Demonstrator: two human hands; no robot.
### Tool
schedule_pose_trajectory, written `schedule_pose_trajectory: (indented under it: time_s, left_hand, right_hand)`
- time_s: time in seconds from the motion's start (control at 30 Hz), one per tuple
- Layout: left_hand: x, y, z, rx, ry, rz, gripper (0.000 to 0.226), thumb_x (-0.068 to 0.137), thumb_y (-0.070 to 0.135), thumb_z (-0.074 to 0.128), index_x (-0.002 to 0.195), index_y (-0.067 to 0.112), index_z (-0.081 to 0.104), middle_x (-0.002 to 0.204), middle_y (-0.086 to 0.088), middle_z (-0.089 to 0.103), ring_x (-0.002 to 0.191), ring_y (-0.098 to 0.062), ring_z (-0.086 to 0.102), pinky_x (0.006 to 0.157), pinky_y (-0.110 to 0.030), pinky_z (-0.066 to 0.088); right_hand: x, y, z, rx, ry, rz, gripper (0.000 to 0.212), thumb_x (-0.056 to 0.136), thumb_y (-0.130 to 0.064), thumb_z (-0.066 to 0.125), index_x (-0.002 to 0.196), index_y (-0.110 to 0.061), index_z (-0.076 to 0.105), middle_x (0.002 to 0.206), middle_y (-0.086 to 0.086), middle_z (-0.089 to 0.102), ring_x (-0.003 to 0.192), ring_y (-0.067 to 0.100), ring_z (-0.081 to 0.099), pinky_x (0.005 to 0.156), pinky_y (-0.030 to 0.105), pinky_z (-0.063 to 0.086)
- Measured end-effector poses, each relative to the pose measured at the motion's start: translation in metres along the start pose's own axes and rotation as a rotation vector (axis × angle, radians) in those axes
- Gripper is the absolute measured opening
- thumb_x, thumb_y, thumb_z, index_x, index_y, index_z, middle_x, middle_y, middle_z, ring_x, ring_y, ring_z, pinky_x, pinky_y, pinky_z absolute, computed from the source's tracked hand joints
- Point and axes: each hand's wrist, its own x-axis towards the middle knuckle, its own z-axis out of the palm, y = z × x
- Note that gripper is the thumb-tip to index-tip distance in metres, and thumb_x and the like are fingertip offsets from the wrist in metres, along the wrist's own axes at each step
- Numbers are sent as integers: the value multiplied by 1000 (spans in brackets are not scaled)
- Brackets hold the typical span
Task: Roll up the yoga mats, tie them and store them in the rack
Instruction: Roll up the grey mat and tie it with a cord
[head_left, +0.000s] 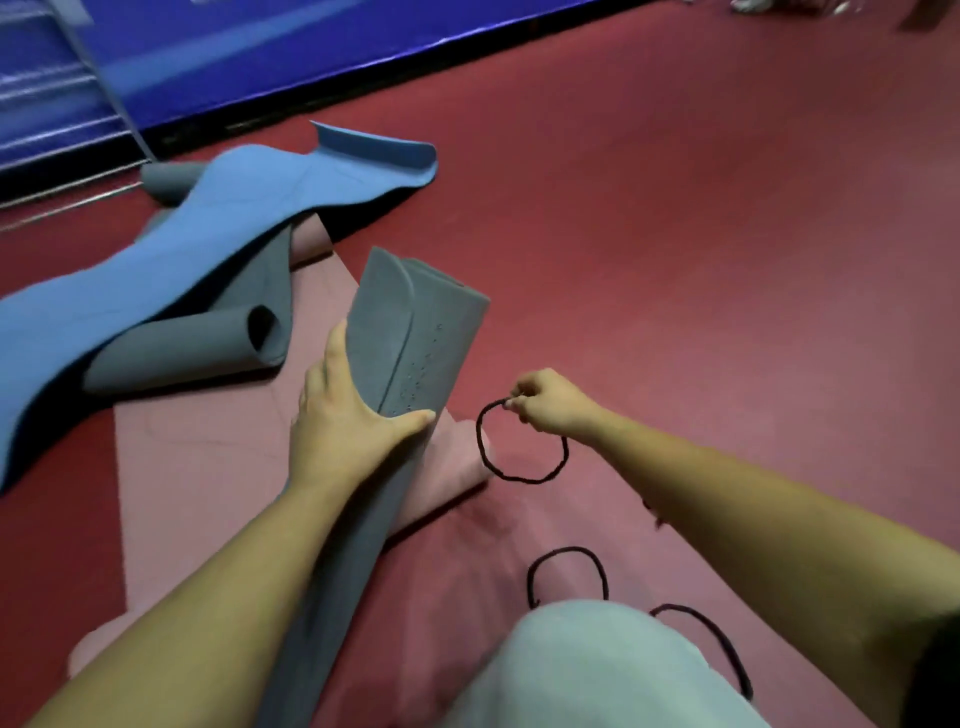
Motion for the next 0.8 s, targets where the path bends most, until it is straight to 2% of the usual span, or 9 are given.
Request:
schedule_pose_trajectory:
  time_s: [0.13,0.2,0.37,0.47,0.53,0.6,0.67,0.73,0.8]
  left_hand:
    - [-12,-26,-59,-97,102,-40,128,50,53,89,149,42,7,147,-4,41,133,-25,43,105,-46,42]
    - [-20,-41,-87,-167,147,-45,126,51,51,91,148,42,11,147,1,42,132,-21,44,106,-43,42]
    - [-37,-76,-147,-255,141,-113,129,47,51,93,146,41,11,145,4,44,128,-20,47,103,-39,42]
    - [-42,-92,-175,-241,128,-66,135,40,56,95,147,33,16,144,8,42,129,-17,48,104,-37,43]
    - [-50,-101,-184,-291,142,-80,134,40,48,98,146,28,19,143,6,46,127,-14,50,106,-38,45]
    - [-59,-106,-188,-323,160,-99,130,43,43,98,144,26,19,140,6,48,126,-11,51,106,-36,45]
    - [-69,-107,-187,-342,182,-95,132,42,44,97,145,27,17,140,8,48,123,-4,52,103,-29,46]
    - [-81,-108,-188,-347,170,-55,131,44,44,93,147,29,13,139,12,45,118,10,49,97,-16,45]
    - [-91,-114,-194,-348,57,34,130,53,40,88,151,32,4,144,16,38,125,12,43,100,-12,42]
  right_hand:
    - [-43,-105,-22,-4,-264,-241,17,91,-4,63,77,-13,67,58,1,54,45,9,44,50,24,35]
    - [-66,-160,-28,55,-378,-384,14,90,1,62,82,-8,70,54,0,52,46,12,42,50,25,31]
    - [-116,-283,-22,343,-406,-631,9,91,4,58,89,0,66,58,10,47,50,19,38,49,27,29]
    - [-127,-338,8,358,-284,-690,9,92,-2,59,86,-5,65,55,5,49,45,15,41,47,25,33]
    - [-129,-365,30,335,-146,-699,10,91,-8,62,84,-10,68,57,2,54,47,15,48,49,25,38]
    - [-132,-380,50,236,-1,-722,11,90,-15,61,85,-16,71,55,-8,57,50,8,53,53,20,38]
    - [-137,-380,69,59,135,-710,14,91,-23,56,90,-21,71,68,-10,63,63,4,53,53,17,28]
    - [-140,-373,83,-27,269,-708,17,92,-26,52,93,-23,69,86,-8,68,78,12,52,55,15,23]
    - [-141,-371,89,2,325,-735,16,90,-25,52,90,-23,68,87,-6,68,81,16,55,58,22,34]
